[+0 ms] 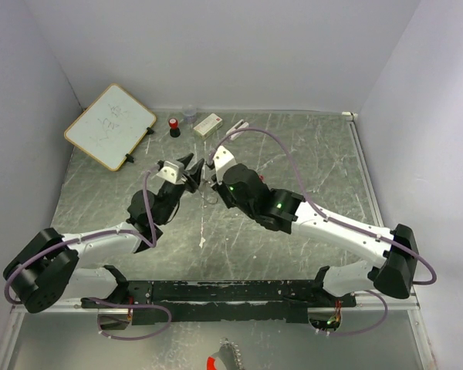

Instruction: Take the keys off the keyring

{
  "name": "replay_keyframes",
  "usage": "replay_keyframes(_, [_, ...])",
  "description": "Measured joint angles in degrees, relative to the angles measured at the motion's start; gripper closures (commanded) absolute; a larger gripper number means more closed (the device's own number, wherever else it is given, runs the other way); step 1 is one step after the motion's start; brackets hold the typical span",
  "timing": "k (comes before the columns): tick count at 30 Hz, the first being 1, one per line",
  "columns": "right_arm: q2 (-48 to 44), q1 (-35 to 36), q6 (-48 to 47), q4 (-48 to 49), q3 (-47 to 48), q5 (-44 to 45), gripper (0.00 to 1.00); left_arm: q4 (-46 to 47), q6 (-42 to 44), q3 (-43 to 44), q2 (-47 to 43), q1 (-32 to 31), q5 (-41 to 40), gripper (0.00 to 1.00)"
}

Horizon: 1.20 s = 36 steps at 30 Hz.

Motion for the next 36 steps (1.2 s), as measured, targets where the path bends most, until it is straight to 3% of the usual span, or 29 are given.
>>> replay_keyframes(7, [1.8, 3.0, 1.6, -16.2, 7.6, 7.1, 1.0, 4.3, 0.0, -3.3, 1.3, 0.0, 8.9, 0.47])
replay_keyframes(12, [1.9, 3.8, 2.5, -22.4, 9.5, 11.0, 1.0, 7.7, -0.7, -4.7, 1.3, 0.0, 16.5, 0.48])
replay_keyframes(25, [1.9, 5.5, 3.0, -26.0, 11.2, 15.4, 1.0, 9.8, -3.7, -4.9, 3.3, 0.0, 34.8, 0.34])
replay_keyframes(36, [1.8, 7.3, 2.9, -29.1, 13.6, 16.8, 1.0, 10.2, -4.4, -2.6, 6.9, 0.0, 43.1, 0.36])
